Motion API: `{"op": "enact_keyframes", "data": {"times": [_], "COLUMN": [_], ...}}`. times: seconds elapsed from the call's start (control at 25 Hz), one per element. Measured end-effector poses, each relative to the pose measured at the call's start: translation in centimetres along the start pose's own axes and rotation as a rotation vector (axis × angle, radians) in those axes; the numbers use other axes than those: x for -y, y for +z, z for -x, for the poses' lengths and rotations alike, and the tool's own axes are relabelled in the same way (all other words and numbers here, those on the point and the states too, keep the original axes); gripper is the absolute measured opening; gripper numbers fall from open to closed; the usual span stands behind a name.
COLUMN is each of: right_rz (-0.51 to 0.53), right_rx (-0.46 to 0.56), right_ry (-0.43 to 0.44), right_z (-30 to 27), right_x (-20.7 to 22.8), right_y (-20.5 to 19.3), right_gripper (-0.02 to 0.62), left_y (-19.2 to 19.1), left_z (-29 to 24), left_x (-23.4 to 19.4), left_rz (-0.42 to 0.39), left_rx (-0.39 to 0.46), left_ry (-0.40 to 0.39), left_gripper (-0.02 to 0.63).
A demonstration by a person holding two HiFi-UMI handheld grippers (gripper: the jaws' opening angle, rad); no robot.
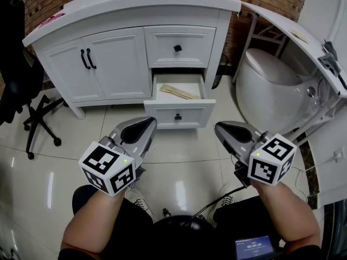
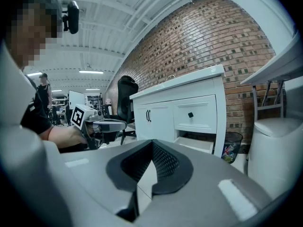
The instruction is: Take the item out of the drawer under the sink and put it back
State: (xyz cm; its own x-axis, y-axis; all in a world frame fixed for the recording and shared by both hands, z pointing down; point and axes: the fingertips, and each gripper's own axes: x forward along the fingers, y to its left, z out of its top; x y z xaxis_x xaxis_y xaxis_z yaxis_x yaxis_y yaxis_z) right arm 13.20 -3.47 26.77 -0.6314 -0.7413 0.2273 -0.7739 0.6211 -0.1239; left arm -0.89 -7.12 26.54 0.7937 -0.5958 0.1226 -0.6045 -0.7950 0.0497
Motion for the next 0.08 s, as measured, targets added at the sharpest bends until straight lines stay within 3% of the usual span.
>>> {"op": "enact_keyframes", "data": {"times": [0.08], "right_rz": [0.001], "right_rx": [0.000], "right_ry": [0.000], "right_z": [-0.03], "right_x": [-0.05], "right_y": [-0.02], "right_gripper": [0.006], "left_y": [-0.01], "left_z": [0.05], "left_x": [0.00], "left_rz": [-0.001], "left_rx": [0.001], "left_ry": [0.000], "left_gripper": [0.006]}}
